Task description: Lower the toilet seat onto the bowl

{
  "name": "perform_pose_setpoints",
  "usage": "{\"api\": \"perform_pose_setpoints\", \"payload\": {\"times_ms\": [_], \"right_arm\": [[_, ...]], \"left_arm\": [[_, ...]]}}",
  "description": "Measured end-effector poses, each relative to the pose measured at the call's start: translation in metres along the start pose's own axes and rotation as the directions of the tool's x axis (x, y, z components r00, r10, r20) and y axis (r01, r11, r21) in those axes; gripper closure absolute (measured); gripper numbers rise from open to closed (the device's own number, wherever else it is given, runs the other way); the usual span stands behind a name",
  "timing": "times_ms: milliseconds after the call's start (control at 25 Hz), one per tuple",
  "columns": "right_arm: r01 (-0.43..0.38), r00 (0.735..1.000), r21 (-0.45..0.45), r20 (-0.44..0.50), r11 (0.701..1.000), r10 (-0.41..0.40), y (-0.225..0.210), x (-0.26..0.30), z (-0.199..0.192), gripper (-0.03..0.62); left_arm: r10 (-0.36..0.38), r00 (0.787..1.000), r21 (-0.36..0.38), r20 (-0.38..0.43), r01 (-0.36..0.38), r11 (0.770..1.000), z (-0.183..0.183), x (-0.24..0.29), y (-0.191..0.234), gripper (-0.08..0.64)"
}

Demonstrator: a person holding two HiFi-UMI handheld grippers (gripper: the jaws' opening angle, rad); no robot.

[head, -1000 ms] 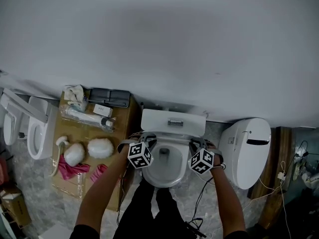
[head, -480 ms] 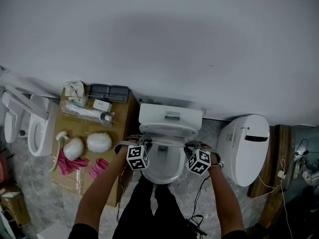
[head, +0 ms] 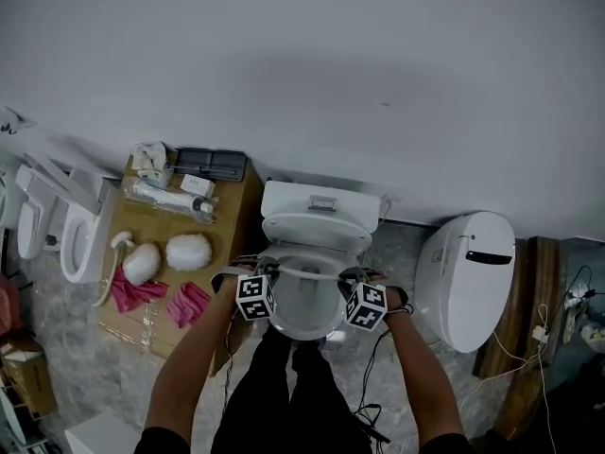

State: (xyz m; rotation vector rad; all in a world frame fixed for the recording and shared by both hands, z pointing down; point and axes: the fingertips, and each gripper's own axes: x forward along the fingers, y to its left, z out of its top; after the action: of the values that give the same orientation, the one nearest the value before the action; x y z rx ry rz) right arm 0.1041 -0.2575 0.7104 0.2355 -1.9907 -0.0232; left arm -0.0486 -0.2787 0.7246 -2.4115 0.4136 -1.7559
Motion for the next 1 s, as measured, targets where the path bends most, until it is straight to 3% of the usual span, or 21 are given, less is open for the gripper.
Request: {"api": "perform_pose_setpoints", "payload": {"times_ms": [160, 480, 1000], "right_arm": [[-0.008, 1.0, -0.012, 0.013, 1.0, 0.008, 0.019, 0.003, -0.002, 0.529], [-0.018, 0.999, -0.018, 0.028, 1.0, 0.018, 0.058, 0.01, -0.01, 0.52], [0.049, 0.997, -0.014, -0.057, 0.999, -0.05, 0.139, 0.043, -0.032, 0.505]], "left_arm": [[-0.005, 0.999, 0.051, -0.047, 0.008, 0.999, -0.006, 0.001, -0.018, 0.499], [-0.078, 0.997, 0.045, 0.001, 0.078, 0.996, -0.012, 0.0, -0.058, 0.486], [-0.108, 0.992, 0.167, 0.071, 0.094, 0.981, -0.037, 0.014, -0.14, 0.483]]}}
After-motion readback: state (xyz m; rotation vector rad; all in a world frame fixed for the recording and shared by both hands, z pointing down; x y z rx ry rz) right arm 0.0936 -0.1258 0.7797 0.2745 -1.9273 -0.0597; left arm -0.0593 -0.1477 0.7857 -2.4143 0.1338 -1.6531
